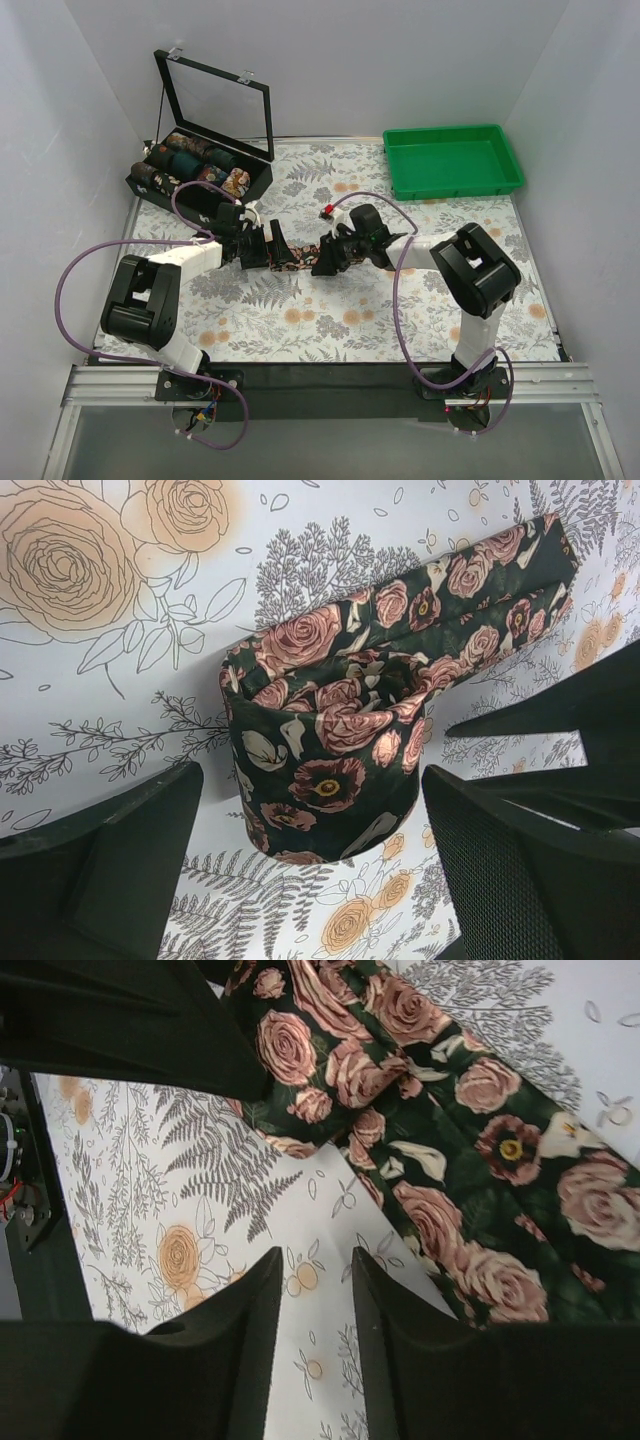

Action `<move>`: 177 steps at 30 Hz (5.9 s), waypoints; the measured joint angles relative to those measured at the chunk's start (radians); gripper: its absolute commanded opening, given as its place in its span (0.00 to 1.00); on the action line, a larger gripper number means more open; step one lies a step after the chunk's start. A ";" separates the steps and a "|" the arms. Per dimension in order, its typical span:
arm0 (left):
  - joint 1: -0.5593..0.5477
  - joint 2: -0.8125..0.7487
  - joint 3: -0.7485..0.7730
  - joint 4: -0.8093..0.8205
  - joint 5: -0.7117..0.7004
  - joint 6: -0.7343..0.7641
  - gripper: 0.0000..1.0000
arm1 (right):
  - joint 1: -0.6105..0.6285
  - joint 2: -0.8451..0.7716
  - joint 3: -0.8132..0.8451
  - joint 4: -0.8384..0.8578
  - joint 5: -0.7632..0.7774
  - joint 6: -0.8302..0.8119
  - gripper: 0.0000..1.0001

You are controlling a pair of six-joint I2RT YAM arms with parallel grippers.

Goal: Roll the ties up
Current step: Roll the tie

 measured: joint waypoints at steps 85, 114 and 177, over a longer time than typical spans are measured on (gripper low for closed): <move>0.005 0.050 -0.011 0.078 0.000 -0.168 0.36 | 0.062 0.170 0.111 0.176 -0.001 0.156 0.23; 0.004 -0.065 0.195 -0.524 -0.547 -0.121 0.27 | -0.113 -0.460 -0.262 -0.153 0.357 0.002 0.71; -0.340 0.462 0.694 -0.990 -1.041 -0.196 0.61 | -0.113 -0.469 -0.269 -0.226 0.352 -0.042 0.72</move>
